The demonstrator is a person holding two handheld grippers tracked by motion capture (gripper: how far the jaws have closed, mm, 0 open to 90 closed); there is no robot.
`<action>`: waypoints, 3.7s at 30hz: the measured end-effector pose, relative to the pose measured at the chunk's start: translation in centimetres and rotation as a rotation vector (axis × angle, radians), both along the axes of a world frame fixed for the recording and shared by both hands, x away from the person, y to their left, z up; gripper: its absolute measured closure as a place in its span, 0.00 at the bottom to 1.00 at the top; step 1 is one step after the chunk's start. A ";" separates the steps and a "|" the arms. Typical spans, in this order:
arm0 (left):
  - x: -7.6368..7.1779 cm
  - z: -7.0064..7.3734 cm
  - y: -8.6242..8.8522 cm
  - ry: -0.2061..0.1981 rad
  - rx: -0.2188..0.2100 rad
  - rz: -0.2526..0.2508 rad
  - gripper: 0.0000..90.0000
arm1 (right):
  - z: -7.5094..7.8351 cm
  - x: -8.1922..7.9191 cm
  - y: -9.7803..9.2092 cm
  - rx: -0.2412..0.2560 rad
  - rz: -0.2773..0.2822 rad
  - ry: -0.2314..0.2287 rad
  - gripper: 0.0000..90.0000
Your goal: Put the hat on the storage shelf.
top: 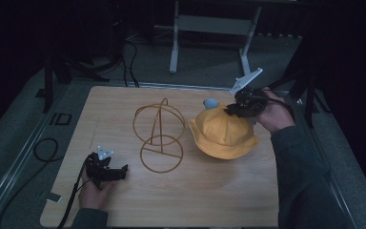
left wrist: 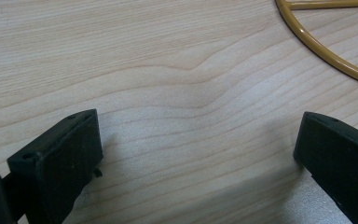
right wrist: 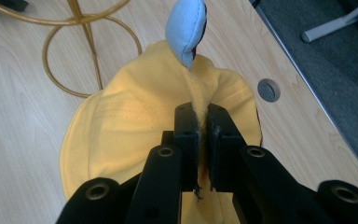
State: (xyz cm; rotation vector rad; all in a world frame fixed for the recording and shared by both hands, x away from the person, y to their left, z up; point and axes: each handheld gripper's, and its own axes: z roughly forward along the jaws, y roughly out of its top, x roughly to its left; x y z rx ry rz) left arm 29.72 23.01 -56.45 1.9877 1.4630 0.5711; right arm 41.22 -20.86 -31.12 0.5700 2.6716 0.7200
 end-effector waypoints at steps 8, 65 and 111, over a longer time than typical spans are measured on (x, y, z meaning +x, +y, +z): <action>0.0 0.0 0.0 -0.001 0.000 0.001 0.01 | 0.9 -0.1 0.8 0.000 0.030 -0.007 0.93; 0.0 0.0 0.0 -0.003 0.002 0.000 0.01 | 6.2 0.0 1.0 0.058 0.085 -0.043 0.93; 0.0 0.0 0.0 -0.003 0.002 -0.001 0.01 | 10.0 0.0 5.6 0.225 0.167 -0.098 0.93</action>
